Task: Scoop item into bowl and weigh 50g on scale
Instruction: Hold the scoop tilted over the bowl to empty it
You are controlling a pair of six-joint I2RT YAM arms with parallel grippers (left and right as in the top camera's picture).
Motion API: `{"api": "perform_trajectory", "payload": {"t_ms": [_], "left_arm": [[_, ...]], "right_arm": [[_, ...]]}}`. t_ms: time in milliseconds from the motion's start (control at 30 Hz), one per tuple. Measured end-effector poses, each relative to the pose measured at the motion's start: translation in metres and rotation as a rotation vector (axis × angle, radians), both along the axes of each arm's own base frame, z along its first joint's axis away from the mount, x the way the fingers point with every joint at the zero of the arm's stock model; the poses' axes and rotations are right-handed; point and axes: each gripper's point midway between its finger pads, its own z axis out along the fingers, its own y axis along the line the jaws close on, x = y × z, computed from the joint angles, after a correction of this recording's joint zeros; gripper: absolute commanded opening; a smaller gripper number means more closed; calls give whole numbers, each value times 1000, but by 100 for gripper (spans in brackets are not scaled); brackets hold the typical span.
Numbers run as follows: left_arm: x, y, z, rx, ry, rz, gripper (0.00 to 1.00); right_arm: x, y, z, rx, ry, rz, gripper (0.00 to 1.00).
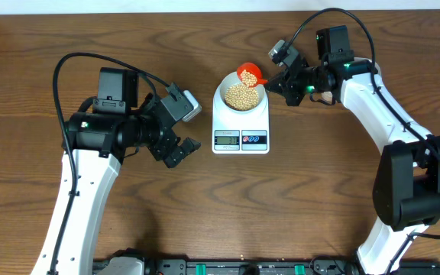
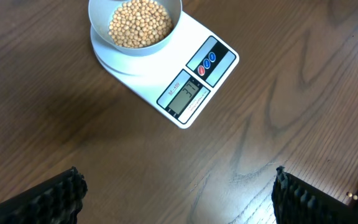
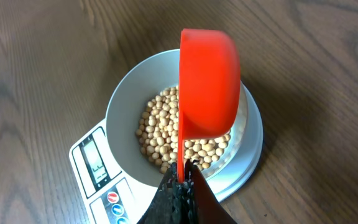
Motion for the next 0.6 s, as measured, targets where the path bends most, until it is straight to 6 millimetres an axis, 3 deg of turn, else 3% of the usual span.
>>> {"api": "perform_trajectory", "payload": {"t_ms": [600], "left_arm": [[0, 0, 0, 0, 0, 0, 98]], "right_arm": [[1, -2, 11, -23, -34, -13, 1]]}}
